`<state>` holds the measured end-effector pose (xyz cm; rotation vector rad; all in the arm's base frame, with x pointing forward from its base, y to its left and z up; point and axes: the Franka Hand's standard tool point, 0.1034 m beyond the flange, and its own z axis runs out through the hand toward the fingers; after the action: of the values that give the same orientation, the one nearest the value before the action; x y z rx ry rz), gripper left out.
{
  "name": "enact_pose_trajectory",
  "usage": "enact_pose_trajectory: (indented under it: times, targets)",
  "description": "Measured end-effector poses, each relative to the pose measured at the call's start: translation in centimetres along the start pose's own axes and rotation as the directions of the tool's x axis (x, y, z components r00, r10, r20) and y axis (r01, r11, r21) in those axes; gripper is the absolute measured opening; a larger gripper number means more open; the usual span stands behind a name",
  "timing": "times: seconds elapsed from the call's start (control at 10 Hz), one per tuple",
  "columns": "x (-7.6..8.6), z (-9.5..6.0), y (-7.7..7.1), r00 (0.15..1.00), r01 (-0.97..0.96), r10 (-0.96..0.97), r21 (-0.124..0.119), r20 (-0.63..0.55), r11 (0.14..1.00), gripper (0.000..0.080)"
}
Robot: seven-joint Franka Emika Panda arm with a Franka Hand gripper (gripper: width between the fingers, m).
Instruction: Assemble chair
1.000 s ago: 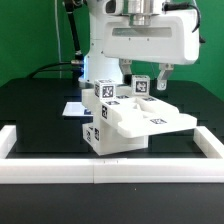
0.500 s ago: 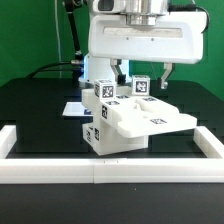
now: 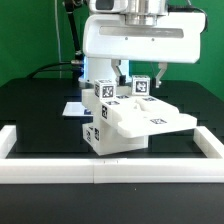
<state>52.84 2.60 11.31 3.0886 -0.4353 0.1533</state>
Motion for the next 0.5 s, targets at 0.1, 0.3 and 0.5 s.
enact_pose_trajectory:
  times: [0.1,0.3,0.5]
  targets:
    - [0.0,0.0,0.0,1.0,0.0,0.0,0.0,0.0,1.0,0.0283]
    - [0.0,0.01,0.0,1.0,-0.023,0.023,0.0,0.0,1.0,0.0285]
    - [0.0,0.01,0.0,0.994,-0.111,0.111,0.001,0.0,0.994,0.0285]
